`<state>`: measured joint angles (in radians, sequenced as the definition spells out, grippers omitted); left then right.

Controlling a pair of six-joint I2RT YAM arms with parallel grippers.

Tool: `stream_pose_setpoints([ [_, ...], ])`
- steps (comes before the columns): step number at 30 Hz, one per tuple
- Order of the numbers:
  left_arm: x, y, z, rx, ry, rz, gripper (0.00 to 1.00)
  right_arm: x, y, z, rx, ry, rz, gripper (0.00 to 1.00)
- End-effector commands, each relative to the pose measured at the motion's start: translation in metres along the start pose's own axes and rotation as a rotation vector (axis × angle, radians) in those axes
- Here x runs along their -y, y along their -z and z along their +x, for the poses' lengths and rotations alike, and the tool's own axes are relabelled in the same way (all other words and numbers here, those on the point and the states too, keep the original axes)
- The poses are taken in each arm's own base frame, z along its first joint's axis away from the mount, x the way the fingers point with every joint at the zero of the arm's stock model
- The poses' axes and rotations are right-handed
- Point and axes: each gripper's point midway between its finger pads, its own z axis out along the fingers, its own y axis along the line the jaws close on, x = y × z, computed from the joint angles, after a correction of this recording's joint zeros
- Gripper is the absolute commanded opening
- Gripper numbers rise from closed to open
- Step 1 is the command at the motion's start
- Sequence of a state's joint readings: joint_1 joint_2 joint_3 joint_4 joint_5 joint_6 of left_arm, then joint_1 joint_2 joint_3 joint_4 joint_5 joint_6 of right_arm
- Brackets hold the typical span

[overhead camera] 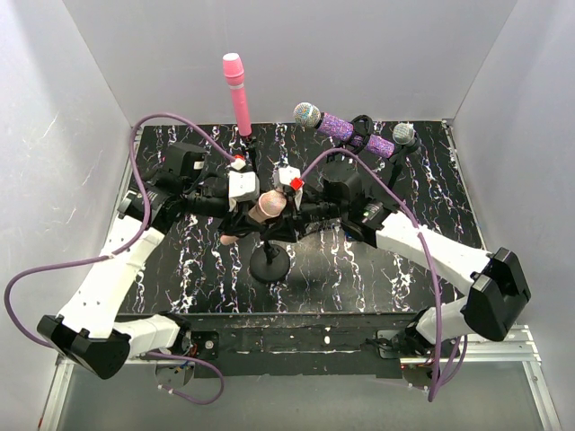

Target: Remove the microphone from the stand

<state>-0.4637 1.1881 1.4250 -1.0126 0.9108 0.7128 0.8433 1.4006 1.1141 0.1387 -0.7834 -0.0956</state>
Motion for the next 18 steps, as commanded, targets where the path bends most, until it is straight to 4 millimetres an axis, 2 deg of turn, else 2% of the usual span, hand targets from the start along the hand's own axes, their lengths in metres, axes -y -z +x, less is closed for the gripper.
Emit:
stream_pose_setpoints([
  [1, 0.007, 0.008, -0.026, 0.090, -0.102, -0.008, 0.00, 0.000, -0.005, -0.019, 0.065, 0.017, 0.002, 0.40],
  [3, 0.007, 0.008, -0.024, 0.092, -0.095, -0.012, 0.00, 0.003, -0.005, -0.017, 0.062, 0.003, 0.014, 0.25],
  [5, 0.006, 0.008, -0.024, 0.094, -0.091, -0.027, 0.00, 0.004, -0.005, -0.013, 0.056, -0.011, 0.027, 0.05],
  [6, 0.005, 0.009, -0.024, 0.093, -0.087, -0.034, 0.00, 0.005, -0.004, -0.012, 0.055, -0.011, 0.036, 0.01],
  [10, -0.002, 0.013, -0.027, 0.093, -0.083, -0.095, 0.00, 0.015, 0.001, -0.001, 0.039, -0.027, 0.123, 0.01],
  [13, -0.010, 0.020, -0.033, 0.091, -0.083, -0.161, 0.00, 0.014, 0.006, 0.008, 0.016, -0.010, 0.143, 0.01],
  [18, -0.016, 0.034, -0.052, 0.091, -0.117, -0.219, 0.00, 0.015, 0.015, 0.015, -0.015, 0.015, 0.183, 0.01],
])
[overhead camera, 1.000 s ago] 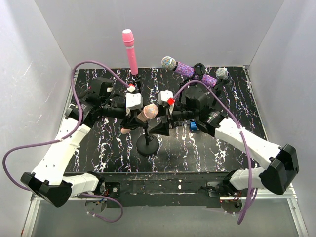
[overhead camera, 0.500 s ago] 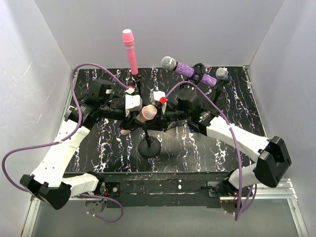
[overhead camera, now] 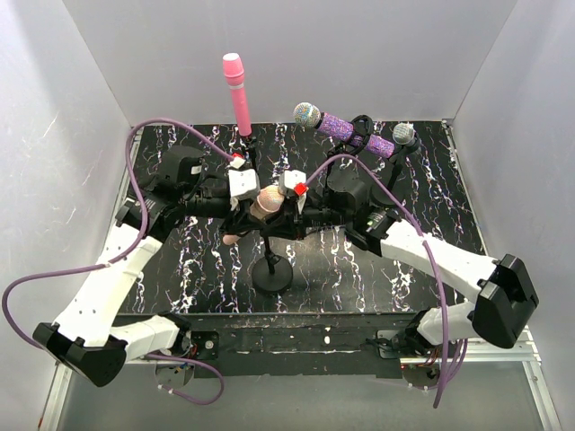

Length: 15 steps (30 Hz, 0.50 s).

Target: Remove the microphone from the stand

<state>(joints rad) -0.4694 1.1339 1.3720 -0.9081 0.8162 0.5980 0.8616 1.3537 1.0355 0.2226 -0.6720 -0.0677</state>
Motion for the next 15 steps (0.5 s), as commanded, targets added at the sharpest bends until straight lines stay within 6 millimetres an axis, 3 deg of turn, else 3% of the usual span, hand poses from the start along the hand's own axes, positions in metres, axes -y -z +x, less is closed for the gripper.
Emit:
stream_pose_setpoints([
  [1, -0.008, 0.032, -0.056, 0.101, -0.150, -0.116, 0.00, 0.012, 0.013, 0.013, -0.048, 0.007, 0.097, 0.01],
  [9, -0.025, 0.059, -0.071, 0.068, -0.166, -0.266, 0.00, 0.027, 0.022, 0.020, -0.085, 0.001, 0.134, 0.01],
  [15, -0.050, 0.097, -0.097, 0.095, -0.164, -0.420, 0.00, 0.042, 0.026, 0.016, -0.102, -0.008, 0.149, 0.01],
])
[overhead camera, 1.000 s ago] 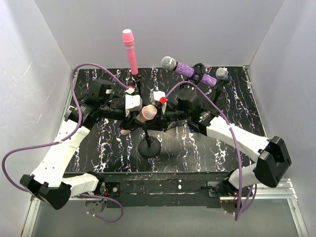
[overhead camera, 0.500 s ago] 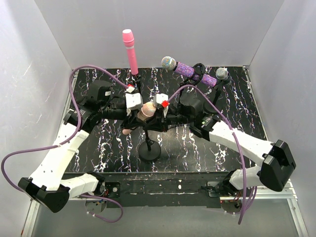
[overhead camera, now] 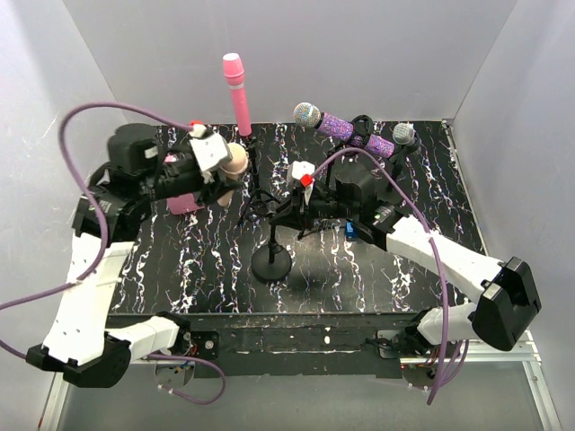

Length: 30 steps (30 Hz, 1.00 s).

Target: Remove the microphone from the stand

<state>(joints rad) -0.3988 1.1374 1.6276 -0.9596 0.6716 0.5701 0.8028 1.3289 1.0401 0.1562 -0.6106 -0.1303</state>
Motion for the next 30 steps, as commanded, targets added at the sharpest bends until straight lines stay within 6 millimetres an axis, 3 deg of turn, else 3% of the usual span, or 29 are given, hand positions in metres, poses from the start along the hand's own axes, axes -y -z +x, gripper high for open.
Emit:
stream_pose_setpoints([
  [1, -0.028, 0.040, -0.038, 0.053, -0.077, -0.183, 0.00, 0.015, 0.006, 0.011, -0.073, -0.030, 0.032, 0.01],
  [4, -0.046, 0.061, -0.019, -0.049, -0.033, -0.340, 0.00, 0.015, 0.011, 0.009, -0.103, 0.006, 0.004, 0.01],
  [5, -0.050, 0.068, -0.004, -0.111, -0.017, -0.393, 0.00, 0.014, 0.014, 0.010, -0.118, 0.020, -0.005, 0.01],
  [11, -0.034, 0.124, 0.131, -0.677, 0.137, -0.604, 0.00, 0.007, 0.028, 0.009, -0.151, 0.068, -0.038, 0.01],
  [13, -0.021, 0.136, 0.160, -0.780, 0.185, -0.632, 0.00, 0.004, 0.029, 0.006, -0.149, 0.066, -0.047, 0.01],
  [19, 0.004, 0.139, 0.227, -0.872, 0.439, -0.741, 0.00, -0.001, 0.030, 0.012, -0.171, 0.020, -0.065, 0.02],
  [24, 0.015, 0.143, 0.283, -1.015, 0.475, -0.800, 0.00, 0.007, 0.028, -0.001, -0.165, 0.028, -0.036, 0.17],
  [30, 0.024, 0.142, 0.337, -1.109, 0.510, -0.886, 0.00, 0.011, 0.026, -0.005, -0.177, 0.033, -0.036, 0.35],
])
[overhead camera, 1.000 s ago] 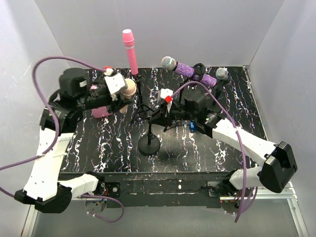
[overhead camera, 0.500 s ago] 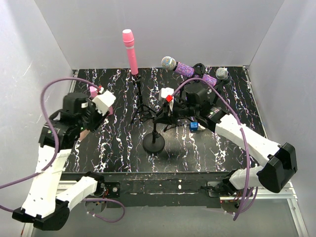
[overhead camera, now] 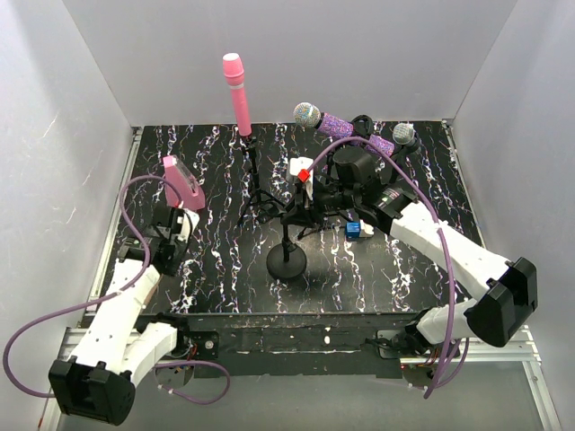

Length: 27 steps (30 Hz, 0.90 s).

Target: Remove the microphone from the stand

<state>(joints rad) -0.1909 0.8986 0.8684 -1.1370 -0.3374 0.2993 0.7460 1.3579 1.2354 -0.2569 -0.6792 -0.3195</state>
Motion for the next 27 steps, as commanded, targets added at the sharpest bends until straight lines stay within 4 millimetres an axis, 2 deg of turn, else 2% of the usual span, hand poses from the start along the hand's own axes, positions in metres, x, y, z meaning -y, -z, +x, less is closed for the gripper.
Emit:
stream_pose_setpoints([
  [1, -0.011, -0.029, 0.003, 0.008, 0.089, -0.127, 0.00, 0.007, 0.004, -0.008, -0.014, 0.019, 0.017, 0.36],
  [5, -0.014, -0.053, 0.002, -0.005, 0.116, -0.144, 0.00, 0.008, 0.005, -0.005, -0.033, 0.018, 0.025, 0.44],
  [10, -0.017, -0.085, 0.010, -0.067, 0.174, -0.126, 0.00, 0.009, 0.008, -0.006, -0.037, 0.012, 0.047, 0.75],
  [12, -0.014, -0.094, 0.010, -0.063, 0.171, -0.116, 0.00, 0.009, 0.009, -0.005, -0.041, 0.007, 0.052, 0.76],
  [13, -0.018, -0.100, 0.018, -0.085, 0.205, -0.122, 0.00, 0.009, 0.011, -0.006, -0.041, 0.008, 0.056, 0.77],
  [16, -0.012, -0.114, 0.030, -0.137, 0.226, -0.103, 0.00, 0.009, 0.012, -0.004, -0.050, 0.000, 0.065, 0.77],
  [20, -0.010, -0.126, 0.033, -0.127, 0.227, -0.115, 0.00, 0.009, 0.012, -0.003, -0.053, 0.001, 0.065, 0.77],
  [23, -0.008, -0.127, 0.030, -0.115, 0.222, -0.102, 0.42, 0.010, 0.013, -0.004, -0.053, -0.001, 0.069, 0.77],
  [25, -0.006, -0.128, 0.032, -0.120, 0.210, -0.090, 0.55, 0.010, 0.013, -0.003, -0.054, -0.001, 0.071, 0.77],
  [27, -0.004, -0.128, 0.033, -0.125, 0.196, -0.077, 0.65, 0.010, 0.013, -0.003, -0.054, -0.001, 0.071, 0.77],
])
